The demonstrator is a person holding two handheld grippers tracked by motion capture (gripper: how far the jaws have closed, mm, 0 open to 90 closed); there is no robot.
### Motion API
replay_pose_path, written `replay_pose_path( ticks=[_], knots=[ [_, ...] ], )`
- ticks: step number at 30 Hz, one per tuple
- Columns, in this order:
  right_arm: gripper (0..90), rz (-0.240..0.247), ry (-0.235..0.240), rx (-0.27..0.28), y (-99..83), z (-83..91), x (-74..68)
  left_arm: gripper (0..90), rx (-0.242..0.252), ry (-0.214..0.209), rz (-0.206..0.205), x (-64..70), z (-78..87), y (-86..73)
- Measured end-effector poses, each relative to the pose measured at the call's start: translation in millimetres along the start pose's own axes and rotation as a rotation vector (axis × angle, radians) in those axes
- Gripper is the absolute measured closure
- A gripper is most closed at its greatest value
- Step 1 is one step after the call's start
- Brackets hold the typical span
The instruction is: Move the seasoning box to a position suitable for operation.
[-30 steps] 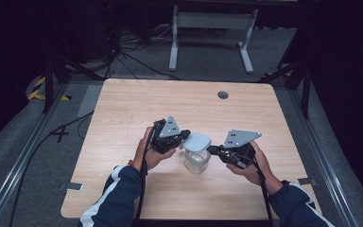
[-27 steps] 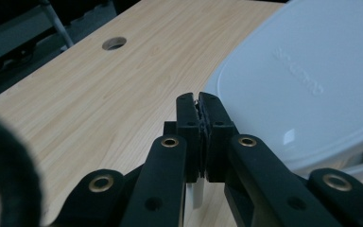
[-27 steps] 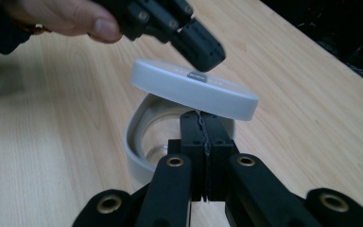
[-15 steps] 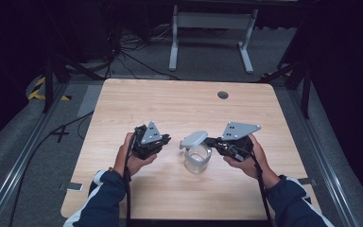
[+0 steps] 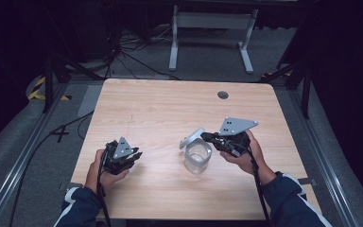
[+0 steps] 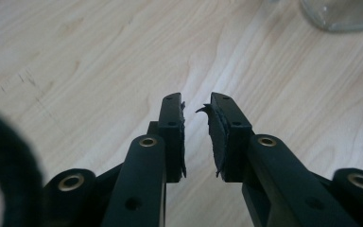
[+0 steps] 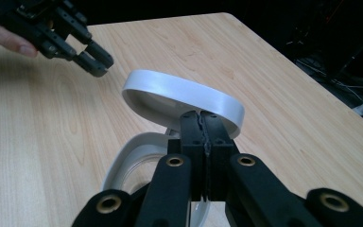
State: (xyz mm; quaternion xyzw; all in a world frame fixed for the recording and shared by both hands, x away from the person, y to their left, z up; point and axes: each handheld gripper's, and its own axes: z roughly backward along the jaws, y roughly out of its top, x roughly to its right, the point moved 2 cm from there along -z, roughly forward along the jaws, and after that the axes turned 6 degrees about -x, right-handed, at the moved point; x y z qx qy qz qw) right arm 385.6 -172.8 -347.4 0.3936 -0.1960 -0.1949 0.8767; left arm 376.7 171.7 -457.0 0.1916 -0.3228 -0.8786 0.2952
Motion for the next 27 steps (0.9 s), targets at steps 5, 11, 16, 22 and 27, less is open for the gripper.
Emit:
replay_pose_path(
  ticks=[5, 11, 16, 22, 27],
  knots=[
    [89.7, -0.005, -0.008, 0.002, 4.1, -1.8, 3.3, 70.3, 0.004, -0.014, 0.024, -0.6, 1.8, -11.5],
    [89.6, -0.01, -0.01, -0.007, 4.6, -6.5, 5.2, 58.9, -0.009, -0.018, 0.062, -4.8, -1.9, -19.9],
    [88.7, -0.018, -0.015, -0.004, 9.1, -10.1, 10.7, 52.6, -0.008, -0.028, 0.074, -5.1, -2.3, -24.1],
    [85.3, -0.016, 0.001, -0.029, 12.5, -19.7, 13.8, 42.1, -0.003, -0.052, 0.106, -7.1, -2.7, -31.8],
    [85.7, -0.013, 0.0, -0.026, 13.1, -22.3, 14.9, 34.9, -0.038, -0.057, 0.112, -4.9, -5.8, -39.0]
  ],
)
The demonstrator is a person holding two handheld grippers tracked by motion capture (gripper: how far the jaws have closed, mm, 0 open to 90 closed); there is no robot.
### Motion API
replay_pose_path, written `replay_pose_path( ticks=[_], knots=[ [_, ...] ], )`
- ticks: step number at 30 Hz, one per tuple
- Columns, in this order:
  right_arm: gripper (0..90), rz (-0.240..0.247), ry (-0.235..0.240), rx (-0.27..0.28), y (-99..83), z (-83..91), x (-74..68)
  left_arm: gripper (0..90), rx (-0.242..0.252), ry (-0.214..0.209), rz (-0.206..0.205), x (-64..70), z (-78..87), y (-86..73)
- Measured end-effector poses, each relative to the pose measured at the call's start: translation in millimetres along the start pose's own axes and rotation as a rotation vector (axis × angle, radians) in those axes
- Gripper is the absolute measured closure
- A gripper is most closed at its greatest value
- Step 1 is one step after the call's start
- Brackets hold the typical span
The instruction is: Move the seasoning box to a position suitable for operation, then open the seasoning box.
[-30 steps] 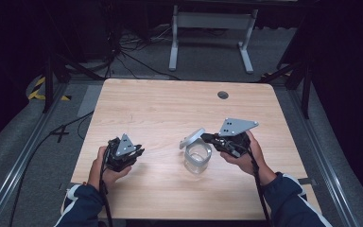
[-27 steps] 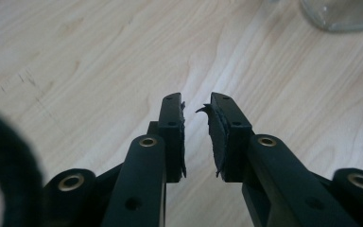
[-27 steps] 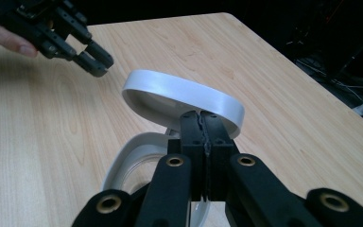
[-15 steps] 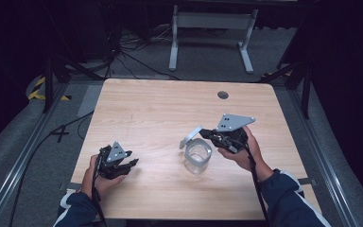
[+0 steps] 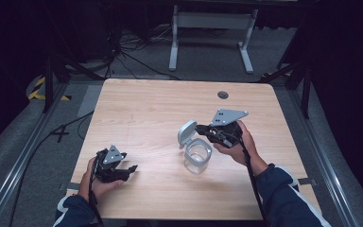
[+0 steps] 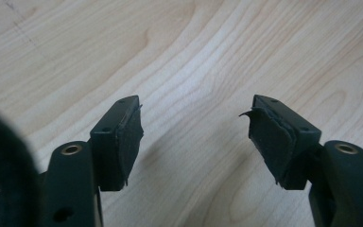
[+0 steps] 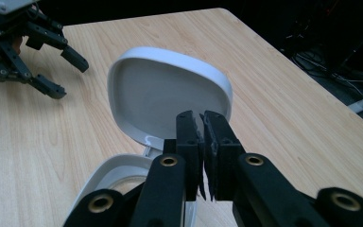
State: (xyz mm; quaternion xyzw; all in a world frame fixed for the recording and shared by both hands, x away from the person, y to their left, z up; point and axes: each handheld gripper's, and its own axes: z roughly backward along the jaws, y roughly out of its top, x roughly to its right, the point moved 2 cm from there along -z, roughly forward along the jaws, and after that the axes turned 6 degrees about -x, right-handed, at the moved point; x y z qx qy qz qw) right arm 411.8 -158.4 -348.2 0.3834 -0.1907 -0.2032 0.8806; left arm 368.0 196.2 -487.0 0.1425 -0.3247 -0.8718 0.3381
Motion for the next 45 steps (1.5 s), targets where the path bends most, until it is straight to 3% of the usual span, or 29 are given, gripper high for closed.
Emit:
replay_pose_path(
  ticks=[3, 12, 21, 36, 45],
  knots=[
    [85.9, 0.004, 0.0, 0.002, 0.6, 0.5, -0.1, 33.4, -0.013, 0.004, -0.013, -1.6, -0.3, -1.9],
    [84.8, 0.013, -0.002, -0.003, -3.0, 6.1, 0.4, 26.7, -0.009, -0.024, 0.042, -3.6, -5.3, -4.5],
    [84.3, 0.023, -0.028, -0.031, -17.0, 24.0, 6.0, 20.2, -0.021, -0.028, 0.035, -2.8, -6.4, -4.1],
    [82.4, 0.009, -0.06, -0.11, -62.7, 54.5, 11.7, 16.8, -0.027, -0.035, 0.026, -3.2, -7.6, -2.9],
    [76.4, -0.009, -0.062, -0.15, -92.9, 65.5, 12.8, 16.8, -0.031, -0.034, 0.026, -3.2, -7.4, -2.8]
  ],
)
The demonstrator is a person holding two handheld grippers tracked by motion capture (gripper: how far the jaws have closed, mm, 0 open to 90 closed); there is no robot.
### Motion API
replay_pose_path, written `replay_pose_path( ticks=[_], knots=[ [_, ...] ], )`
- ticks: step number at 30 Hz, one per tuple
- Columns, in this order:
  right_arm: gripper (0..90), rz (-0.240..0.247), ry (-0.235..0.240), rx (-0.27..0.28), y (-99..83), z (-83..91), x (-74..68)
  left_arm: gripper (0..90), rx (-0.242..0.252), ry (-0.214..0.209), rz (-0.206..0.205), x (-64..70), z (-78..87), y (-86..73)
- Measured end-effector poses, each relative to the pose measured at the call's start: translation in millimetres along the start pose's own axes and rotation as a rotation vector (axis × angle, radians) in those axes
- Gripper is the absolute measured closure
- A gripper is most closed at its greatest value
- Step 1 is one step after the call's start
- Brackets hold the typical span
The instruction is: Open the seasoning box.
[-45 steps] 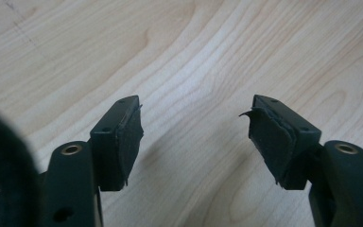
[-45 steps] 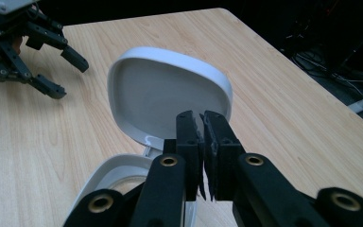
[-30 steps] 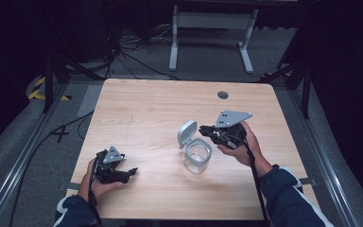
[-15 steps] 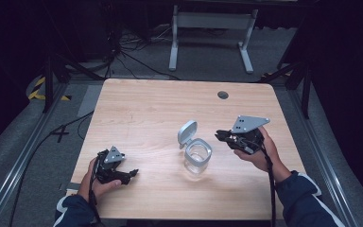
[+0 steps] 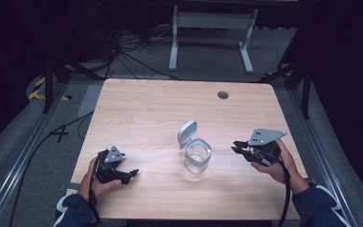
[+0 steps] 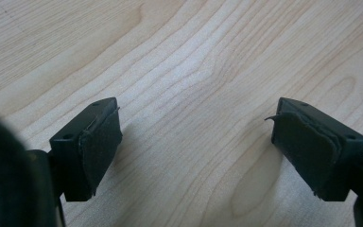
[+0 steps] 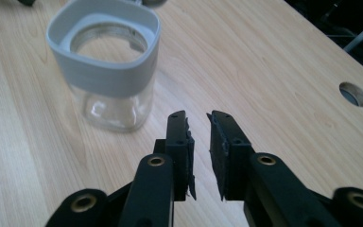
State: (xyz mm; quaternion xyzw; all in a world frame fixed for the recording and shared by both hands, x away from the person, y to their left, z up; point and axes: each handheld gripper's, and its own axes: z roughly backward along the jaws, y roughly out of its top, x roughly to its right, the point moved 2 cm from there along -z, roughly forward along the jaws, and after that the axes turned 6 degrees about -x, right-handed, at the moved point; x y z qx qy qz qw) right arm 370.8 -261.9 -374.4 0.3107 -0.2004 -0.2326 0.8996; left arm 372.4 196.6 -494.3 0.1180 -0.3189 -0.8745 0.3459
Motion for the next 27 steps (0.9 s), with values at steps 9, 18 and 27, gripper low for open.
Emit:
replay_pose_path(
  ticks=[9, 18, 27],
  knots=[
    [55.8, -0.011, -0.009, -0.014, -30.3, 3.4, 4.1, 16.8, 0.0, 0.001, 0.0, 0.0, 0.0, 0.0],
    [43.3, -0.043, -0.061, -0.03, -61.0, 1.5, 7.4, 16.7, 0.0, 0.001, -0.001, 0.0, -0.1, 0.0],
    [38.7, -0.134, -0.096, -0.062, -113.1, 2.4, 10.9, 16.7, 0.003, -0.001, -0.001, -0.1, -0.2, 0.0]
  ],
)
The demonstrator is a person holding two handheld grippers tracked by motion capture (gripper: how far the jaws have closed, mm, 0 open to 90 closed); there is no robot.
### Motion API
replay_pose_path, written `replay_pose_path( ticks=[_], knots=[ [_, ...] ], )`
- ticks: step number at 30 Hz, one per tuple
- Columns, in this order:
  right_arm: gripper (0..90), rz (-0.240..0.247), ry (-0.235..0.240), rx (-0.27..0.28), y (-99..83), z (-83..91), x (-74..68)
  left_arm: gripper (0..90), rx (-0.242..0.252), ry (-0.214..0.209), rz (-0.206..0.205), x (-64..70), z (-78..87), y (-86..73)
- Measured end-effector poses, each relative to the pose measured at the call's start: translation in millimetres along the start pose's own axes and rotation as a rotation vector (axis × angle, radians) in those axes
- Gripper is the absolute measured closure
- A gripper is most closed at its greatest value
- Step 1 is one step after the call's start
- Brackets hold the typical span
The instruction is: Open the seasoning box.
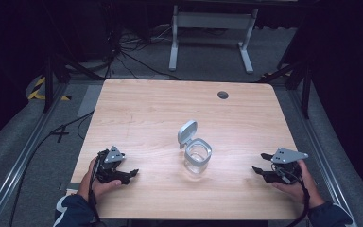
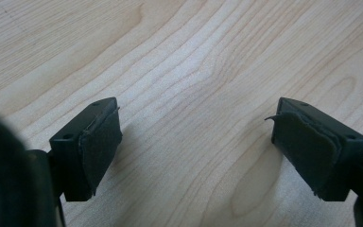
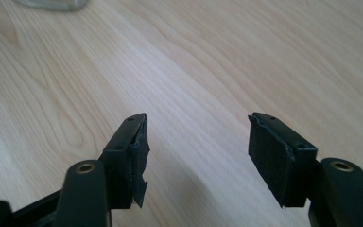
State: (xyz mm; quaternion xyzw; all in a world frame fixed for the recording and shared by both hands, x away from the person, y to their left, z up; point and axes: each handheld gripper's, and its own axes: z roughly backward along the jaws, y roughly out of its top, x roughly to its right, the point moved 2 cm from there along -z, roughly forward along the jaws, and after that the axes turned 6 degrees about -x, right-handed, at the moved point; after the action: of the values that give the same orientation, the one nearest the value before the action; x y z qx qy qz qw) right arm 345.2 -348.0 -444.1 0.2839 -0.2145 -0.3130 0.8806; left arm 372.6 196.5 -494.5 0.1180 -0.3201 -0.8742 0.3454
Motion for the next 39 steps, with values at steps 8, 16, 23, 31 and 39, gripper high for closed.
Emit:
replay_pose_path(
  ticks=[8, 16, 23, 31, 39],
  knots=[
    [37.4, -0.068, 0.004, -0.017, -32.1, 4.1, 6.6, 16.7, 0.0, -0.001, 0.0, -0.1, 0.0, 0.0],
    [32.1, -0.166, 0.007, -0.015, -60.3, 9.9, 18.7, 16.5, 0.001, -0.001, -0.001, -0.1, 0.0, 0.0],
    [27.1, -0.22, 0.032, 0.021, -70.6, 6.4, 21.9, 16.4, 0.001, -0.002, -0.001, -0.1, -0.1, -0.1],
    [25.9, -0.216, 0.034, 0.019, -69.9, 5.7, 21.5, 16.2, -0.005, -0.003, -0.005, -0.6, 0.4, 0.3],
    [25.4, -0.213, 0.037, 0.021, -69.4, 5.0, 21.6, 16.2, -0.005, -0.004, -0.004, -0.6, 0.4, 0.3]
  ],
)
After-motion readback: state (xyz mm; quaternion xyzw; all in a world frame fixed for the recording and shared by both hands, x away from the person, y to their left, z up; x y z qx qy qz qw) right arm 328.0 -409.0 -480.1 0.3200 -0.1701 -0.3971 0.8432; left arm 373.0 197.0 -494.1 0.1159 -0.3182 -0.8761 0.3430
